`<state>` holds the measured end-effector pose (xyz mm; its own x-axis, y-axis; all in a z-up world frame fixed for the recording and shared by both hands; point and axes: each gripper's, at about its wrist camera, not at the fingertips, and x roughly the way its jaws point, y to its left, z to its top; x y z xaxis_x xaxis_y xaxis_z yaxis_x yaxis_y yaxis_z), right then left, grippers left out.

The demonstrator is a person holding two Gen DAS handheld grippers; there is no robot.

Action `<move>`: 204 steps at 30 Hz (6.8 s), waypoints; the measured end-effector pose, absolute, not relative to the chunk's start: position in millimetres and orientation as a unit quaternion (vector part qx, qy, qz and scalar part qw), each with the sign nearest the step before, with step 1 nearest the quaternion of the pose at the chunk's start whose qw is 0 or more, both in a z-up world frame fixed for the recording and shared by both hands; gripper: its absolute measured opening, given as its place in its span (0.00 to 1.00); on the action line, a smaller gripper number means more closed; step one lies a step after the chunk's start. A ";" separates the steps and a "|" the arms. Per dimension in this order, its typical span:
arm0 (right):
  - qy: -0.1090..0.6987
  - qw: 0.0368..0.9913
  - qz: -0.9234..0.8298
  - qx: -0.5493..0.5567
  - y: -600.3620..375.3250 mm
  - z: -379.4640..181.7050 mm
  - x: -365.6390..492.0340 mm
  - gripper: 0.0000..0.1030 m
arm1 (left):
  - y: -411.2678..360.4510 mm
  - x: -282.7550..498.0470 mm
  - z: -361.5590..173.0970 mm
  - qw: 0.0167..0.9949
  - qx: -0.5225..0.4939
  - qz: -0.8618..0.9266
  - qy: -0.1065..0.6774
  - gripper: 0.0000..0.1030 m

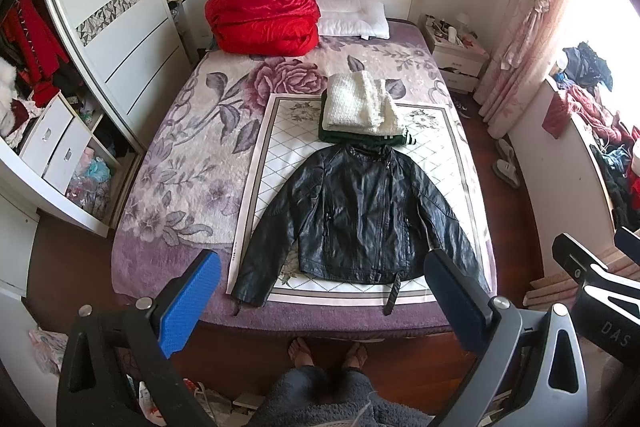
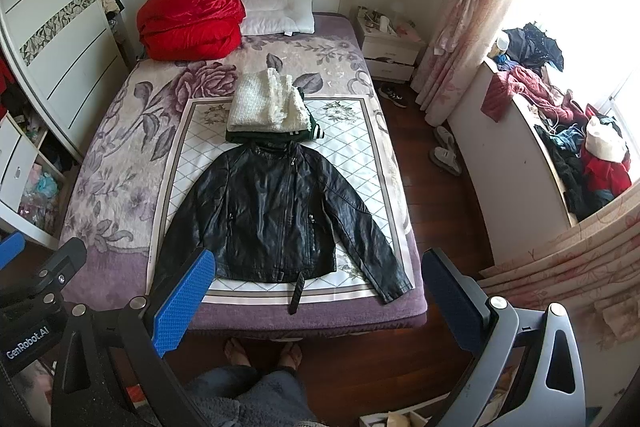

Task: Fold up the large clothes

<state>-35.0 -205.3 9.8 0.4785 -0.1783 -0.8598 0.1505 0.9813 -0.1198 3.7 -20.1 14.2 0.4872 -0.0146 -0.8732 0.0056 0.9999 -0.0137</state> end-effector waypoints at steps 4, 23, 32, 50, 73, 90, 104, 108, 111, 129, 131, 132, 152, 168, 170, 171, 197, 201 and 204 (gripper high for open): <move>0.502 0.859 -0.096 -0.014 -203.0 21.2 -35.8 1.00 | -8.4 -3.6 15.1 0.863 -0.006 -0.007 0.506 1.00; 0.501 0.860 -0.095 -0.014 -202.7 16.4 -35.8 1.00 | -8.6 -4.3 15.3 0.863 -0.007 -0.007 0.504 1.00; 0.506 0.857 -0.094 -0.010 -205.7 21.4 -34.1 1.00 | -7.9 2.1 12.0 0.861 -0.006 -0.011 0.509 1.00; 0.571 0.697 -0.208 0.381 -371.2 -278.8 51.3 1.00 | -50.5 162.7 -203.7 0.830 0.107 0.055 0.544 1.00; 0.315 0.574 -0.399 0.642 -548.2 -685.8 5.2 0.33 | -209.5 213.3 -510.7 0.780 0.200 0.004 0.594 1.00; 0.235 0.655 -0.392 0.602 -615.6 -670.5 64.5 0.05 | -193.3 249.9 -551.3 0.761 0.133 0.022 0.634 1.00; 0.329 0.853 -0.216 0.342 -424.5 -496.2 281.1 0.05 | -1.9 278.8 -547.8 0.765 -0.012 0.200 0.612 1.00; 0.408 0.873 -0.120 0.239 -301.2 -523.9 356.3 0.05 | 63.1 268.4 -558.2 0.752 -0.040 0.244 0.611 1.00; 0.480 0.868 -0.048 0.117 -190.3 -563.4 405.1 0.05 | 107.2 251.5 -567.1 0.737 -0.072 0.273 0.614 1.00; 0.643 0.740 -0.145 0.132 -260.1 -609.4 302.4 0.59 | 79.2 248.2 -518.7 0.767 -0.099 0.185 0.606 1.00; 0.651 0.723 -0.164 0.165 -303.8 -619.9 297.1 0.59 | 57.1 261.1 -518.6 0.780 -0.098 0.179 0.591 1.00; 0.645 0.720 -0.167 0.192 -316.0 -623.4 297.0 0.59 | 45.4 268.9 -521.3 0.784 -0.094 0.177 0.588 1.00; 0.652 0.751 -0.084 0.062 -263.4 -638.7 304.2 0.48 | 41.5 261.4 -541.1 0.736 -0.180 0.231 0.610 1.00; 0.603 0.783 -0.094 -0.120 -64.1 -590.5 228.6 0.56 | 227.6 -26.7 -628.7 0.498 -0.644 0.396 0.425 0.95; 0.598 0.786 -0.081 -0.134 -37.4 -585.9 218.0 0.56 | 237.7 -30.5 -632.4 0.476 -0.664 0.414 0.402 0.92; 0.600 0.785 -0.077 -0.135 -26.2 -588.0 215.8 0.56 | 239.4 -32.6 -629.5 0.474 -0.662 0.422 0.400 0.87; 0.655 0.746 -0.023 -0.119 46.8 -625.9 218.5 0.62 | 210.7 91.2 -418.2 0.756 -0.298 0.412 0.412 0.05; 0.651 0.749 -0.021 -0.125 50.2 -631.5 232.1 0.72 | 183.8 151.6 -394.3 0.810 -0.229 0.346 0.414 0.05; 0.669 0.740 -0.008 -0.066 21.4 -630.7 244.4 0.72 | 138.7 205.1 -378.6 0.847 -0.171 0.284 0.416 0.05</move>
